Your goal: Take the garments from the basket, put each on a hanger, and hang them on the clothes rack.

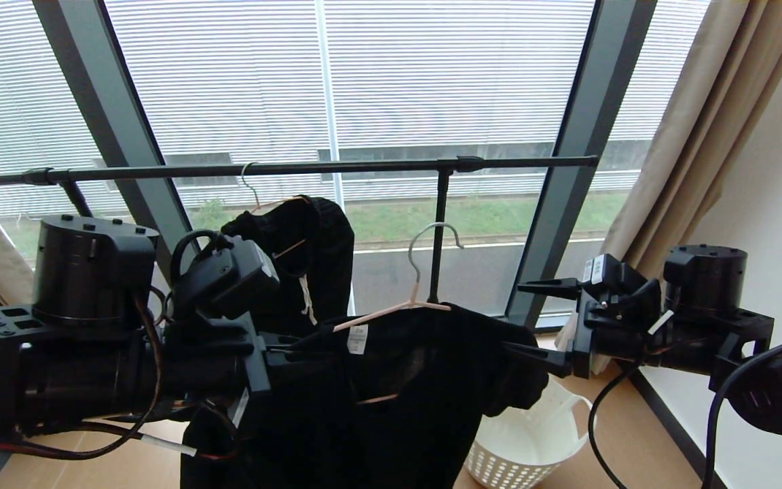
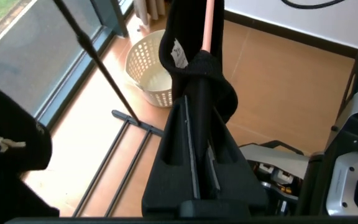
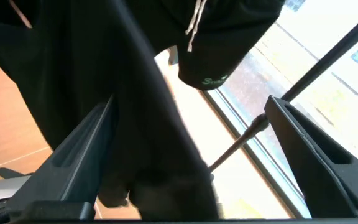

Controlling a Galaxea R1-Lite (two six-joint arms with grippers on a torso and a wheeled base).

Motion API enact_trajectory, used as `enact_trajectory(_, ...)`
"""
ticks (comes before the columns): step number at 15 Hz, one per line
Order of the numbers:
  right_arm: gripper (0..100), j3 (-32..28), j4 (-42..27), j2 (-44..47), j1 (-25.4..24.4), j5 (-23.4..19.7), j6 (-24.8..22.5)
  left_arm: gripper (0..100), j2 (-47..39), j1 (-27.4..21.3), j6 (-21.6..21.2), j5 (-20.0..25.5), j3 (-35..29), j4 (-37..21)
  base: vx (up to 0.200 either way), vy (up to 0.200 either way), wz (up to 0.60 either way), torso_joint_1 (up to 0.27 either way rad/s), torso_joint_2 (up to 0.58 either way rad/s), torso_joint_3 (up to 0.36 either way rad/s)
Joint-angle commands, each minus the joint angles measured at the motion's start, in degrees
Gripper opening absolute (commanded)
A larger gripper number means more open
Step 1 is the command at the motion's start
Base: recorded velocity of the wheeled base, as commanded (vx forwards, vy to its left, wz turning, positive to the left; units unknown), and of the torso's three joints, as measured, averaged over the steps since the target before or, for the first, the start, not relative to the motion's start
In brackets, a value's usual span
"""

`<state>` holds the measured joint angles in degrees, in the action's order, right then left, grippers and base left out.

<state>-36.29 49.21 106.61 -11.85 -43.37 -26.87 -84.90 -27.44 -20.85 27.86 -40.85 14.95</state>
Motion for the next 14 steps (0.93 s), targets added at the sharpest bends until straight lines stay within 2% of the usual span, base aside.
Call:
enact_trajectory(1, 100, 0.17, 0.01, -0.08, 0.16, -0.04, -1.08, 0, 3.33, 1.69, 0.02, 0.09, 1.56, 0.17, 0.000, 0.000, 0.00, 0.000, 0.00, 0.000)
enact_trajectory(6, 100, 0.17, -0.08, 2.47, 0.16, -0.04, -4.42, 0, 9.05, 4.68, 0.02, 0.27, 4.73, 0.17, 0.000, 0.000, 0.00, 0.000, 0.00, 0.000)
enact_trajectory(14, 100, -2.20, 0.01, 9.23, -0.02, 0.22, -4.68, 0, 11.59, 4.59, 0.02, 0.27, 6.31, 0.26, 0.000, 0.000, 0.00, 0.000, 0.00, 0.000)
